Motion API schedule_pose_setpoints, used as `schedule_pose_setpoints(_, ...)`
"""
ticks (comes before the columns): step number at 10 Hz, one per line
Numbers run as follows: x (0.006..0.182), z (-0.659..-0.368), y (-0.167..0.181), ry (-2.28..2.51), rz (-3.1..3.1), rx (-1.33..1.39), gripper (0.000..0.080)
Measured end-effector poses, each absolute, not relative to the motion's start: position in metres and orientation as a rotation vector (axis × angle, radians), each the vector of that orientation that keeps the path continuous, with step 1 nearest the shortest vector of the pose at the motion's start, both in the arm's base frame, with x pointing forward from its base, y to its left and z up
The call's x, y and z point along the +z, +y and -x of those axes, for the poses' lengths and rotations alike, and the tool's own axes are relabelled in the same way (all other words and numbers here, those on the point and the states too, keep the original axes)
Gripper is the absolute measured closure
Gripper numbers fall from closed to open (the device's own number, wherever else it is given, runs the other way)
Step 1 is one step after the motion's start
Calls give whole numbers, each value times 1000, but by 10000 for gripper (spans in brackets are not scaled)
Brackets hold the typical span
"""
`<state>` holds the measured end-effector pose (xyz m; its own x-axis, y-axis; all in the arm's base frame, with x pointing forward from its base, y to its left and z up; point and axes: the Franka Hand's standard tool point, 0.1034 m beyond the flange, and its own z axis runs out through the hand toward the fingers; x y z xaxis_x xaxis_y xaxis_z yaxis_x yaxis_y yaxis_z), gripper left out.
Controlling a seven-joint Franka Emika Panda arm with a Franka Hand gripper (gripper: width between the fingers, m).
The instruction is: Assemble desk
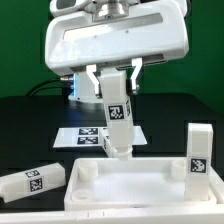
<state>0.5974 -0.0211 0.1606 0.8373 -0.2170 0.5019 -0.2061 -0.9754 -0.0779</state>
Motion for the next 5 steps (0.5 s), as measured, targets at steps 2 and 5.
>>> schedule_pose_setpoints(2, 151, -605, -37, 228, 3045, -824, 515)
schedule_pose_setpoints(5, 146, -604, -37, 226, 3049, -830, 515)
